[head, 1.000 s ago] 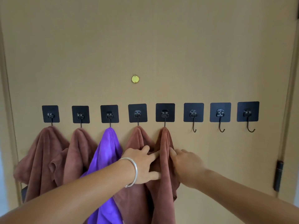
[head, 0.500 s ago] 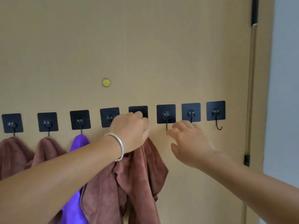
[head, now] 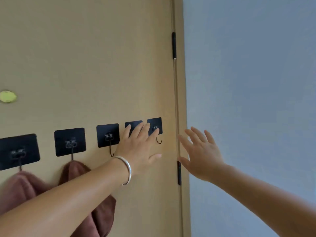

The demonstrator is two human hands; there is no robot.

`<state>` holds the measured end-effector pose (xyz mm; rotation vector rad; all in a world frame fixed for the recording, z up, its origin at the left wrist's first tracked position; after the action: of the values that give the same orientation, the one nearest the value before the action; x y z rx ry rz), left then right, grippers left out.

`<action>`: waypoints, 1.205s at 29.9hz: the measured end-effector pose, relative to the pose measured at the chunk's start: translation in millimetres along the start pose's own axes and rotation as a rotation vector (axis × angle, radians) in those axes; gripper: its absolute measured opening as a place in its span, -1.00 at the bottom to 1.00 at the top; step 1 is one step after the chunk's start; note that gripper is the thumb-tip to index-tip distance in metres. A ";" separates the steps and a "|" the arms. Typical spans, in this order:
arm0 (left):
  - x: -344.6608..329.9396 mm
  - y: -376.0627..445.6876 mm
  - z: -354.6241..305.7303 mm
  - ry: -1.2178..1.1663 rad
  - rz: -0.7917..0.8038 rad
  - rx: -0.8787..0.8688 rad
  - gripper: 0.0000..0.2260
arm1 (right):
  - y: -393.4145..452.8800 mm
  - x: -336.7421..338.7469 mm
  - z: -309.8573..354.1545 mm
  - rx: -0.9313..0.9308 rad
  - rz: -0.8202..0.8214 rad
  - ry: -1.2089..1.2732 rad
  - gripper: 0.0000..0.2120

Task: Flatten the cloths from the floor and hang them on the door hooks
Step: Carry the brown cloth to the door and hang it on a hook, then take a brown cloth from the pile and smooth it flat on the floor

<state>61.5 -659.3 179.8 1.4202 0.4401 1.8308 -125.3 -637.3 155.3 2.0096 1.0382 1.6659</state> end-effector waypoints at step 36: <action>376.3 -193.5 -514.2 -1.035 -0.330 -1.059 -0.30 | -557.1 444.6 -97.1 -1.096 0.353 -0.929 -0.34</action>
<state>-381.7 -164.2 135.7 1.1698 -0.6930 0.6283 -373.6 37.3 126.4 1.7742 -0.4911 0.8150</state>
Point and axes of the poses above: each hand's wrist, its own y-axis towards the middle knuckle, its own x-axis out of the back of the hand, z = x × y, the point moved 5 cm from there along y, towards the middle knuckle, and after that the axes turned 6 degrees about x, right-handed, at the moved point
